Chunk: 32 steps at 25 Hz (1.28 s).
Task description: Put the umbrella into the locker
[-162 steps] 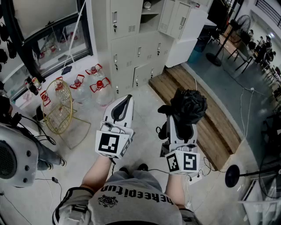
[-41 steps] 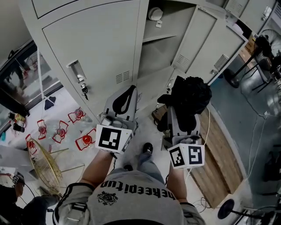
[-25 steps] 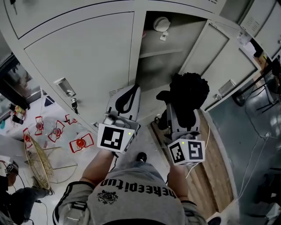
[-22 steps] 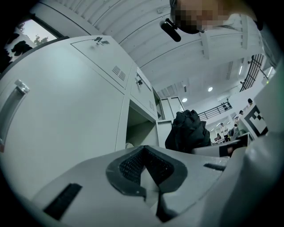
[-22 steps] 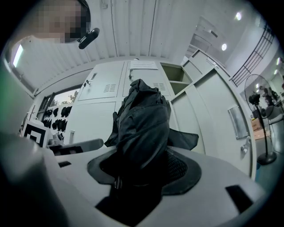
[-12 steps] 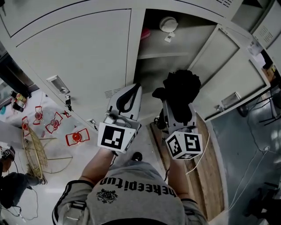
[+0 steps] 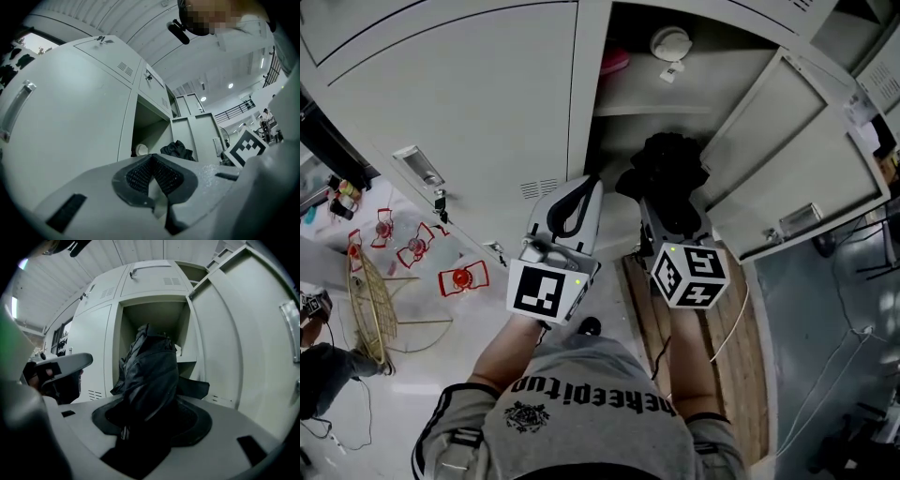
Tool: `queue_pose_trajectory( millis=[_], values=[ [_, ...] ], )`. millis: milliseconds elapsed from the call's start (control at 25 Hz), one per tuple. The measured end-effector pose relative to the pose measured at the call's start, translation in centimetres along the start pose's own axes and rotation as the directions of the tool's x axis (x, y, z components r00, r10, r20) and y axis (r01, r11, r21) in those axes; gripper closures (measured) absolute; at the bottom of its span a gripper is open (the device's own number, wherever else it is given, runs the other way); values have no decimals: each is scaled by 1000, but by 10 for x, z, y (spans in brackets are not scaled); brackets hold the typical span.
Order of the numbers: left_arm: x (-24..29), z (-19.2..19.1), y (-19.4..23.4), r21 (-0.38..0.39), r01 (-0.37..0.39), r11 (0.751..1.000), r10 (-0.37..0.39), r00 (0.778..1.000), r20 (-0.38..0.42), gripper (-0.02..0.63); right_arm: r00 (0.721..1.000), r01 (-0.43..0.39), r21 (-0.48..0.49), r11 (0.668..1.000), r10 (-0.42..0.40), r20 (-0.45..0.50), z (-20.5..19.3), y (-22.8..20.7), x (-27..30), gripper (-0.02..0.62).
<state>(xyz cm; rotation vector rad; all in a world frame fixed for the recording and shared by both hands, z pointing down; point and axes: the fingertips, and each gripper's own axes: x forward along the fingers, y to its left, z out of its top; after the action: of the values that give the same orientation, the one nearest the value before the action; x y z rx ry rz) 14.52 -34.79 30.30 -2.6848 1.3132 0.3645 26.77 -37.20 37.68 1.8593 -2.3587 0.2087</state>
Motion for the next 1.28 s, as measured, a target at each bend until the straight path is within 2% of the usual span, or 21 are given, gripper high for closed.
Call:
queue_pose_trajectory(
  millis=[280, 600, 1280],
  values=[
    [-2, 0, 3, 5, -31, 999, 31, 1000, 3, 603, 991, -15, -16, 1000, 13, -131, -14, -8, 28, 347],
    [-2, 2, 4, 8, -52, 999, 52, 999, 13, 603, 966, -31, -50, 998, 17, -257, -30, -16, 55, 346],
    [0, 0, 9, 22, -63, 998, 63, 998, 7, 603, 911, -36, -82, 996, -2, -413, -47, -35, 95, 345]
  ],
)
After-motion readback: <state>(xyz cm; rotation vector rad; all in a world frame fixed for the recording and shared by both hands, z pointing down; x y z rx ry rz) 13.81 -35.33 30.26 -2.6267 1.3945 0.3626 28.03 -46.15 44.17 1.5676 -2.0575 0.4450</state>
